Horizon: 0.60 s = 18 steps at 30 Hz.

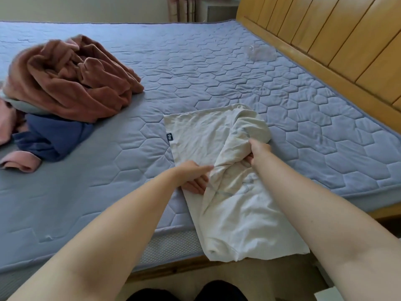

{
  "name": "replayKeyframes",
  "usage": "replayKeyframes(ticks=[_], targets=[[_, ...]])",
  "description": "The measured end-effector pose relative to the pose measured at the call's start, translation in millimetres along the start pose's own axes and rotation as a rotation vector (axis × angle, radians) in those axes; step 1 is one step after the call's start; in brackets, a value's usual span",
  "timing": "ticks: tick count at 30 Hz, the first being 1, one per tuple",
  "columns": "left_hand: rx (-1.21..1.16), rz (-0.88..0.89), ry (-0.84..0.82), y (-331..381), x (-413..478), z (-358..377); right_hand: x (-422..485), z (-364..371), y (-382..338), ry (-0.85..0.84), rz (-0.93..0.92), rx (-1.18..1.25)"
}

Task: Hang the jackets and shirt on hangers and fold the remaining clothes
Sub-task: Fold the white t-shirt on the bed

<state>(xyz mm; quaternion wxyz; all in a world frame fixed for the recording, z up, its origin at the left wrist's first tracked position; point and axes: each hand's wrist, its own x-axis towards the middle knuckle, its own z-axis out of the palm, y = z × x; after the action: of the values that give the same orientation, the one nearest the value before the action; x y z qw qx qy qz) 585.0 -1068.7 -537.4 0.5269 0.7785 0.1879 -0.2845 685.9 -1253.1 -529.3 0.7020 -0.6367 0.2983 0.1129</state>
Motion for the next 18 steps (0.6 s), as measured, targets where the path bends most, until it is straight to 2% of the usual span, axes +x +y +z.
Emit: replayKeyframes(ticks=[2,5,7,9,10,12,14,15,16,18], targets=[[-0.11,0.082,0.254,-1.9,15.6,-12.0,12.8,5.6,-2.6,0.047,0.068,0.036],[-0.173,0.194,0.642,-24.2,37.6,-41.3,22.9,20.2,-12.3,0.111,0.048,0.016],[-0.345,0.148,0.795,-43.2,49.0,-63.4,13.6,40.9,-26.5,0.22,-0.085,-0.118],[-0.592,0.116,0.819,-48.6,56.8,-74.5,-3.0,69.7,-38.1,0.338,-0.346,-0.327],[-0.667,0.104,0.804,-45.9,60.9,-77.1,-11.7,87.9,-40.0,0.289,-0.47,-0.378],[-0.737,0.099,0.764,-37.8,68.6,-83.3,-24.7,121.2,-38.5,0.02,-0.583,-0.421],[-0.731,0.113,0.719,-31.9,75.7,-91.0,-27.9,143.6,-34.3,-0.362,-0.449,-0.38],[-0.706,0.132,0.702,-29.0,78.6,-94.7,-23.6,145.3,-33.8,-0.47,-0.401,-0.392],[-0.66,0.146,0.693,-25.6,81.7,-97.6,-19.1,144.4,-35.4,-0.498,-0.424,-0.459],[-0.543,0.149,0.683,-18.0,86.3,-102.6,4.7,134.7,-40.4,-0.339,-0.592,-0.657]])
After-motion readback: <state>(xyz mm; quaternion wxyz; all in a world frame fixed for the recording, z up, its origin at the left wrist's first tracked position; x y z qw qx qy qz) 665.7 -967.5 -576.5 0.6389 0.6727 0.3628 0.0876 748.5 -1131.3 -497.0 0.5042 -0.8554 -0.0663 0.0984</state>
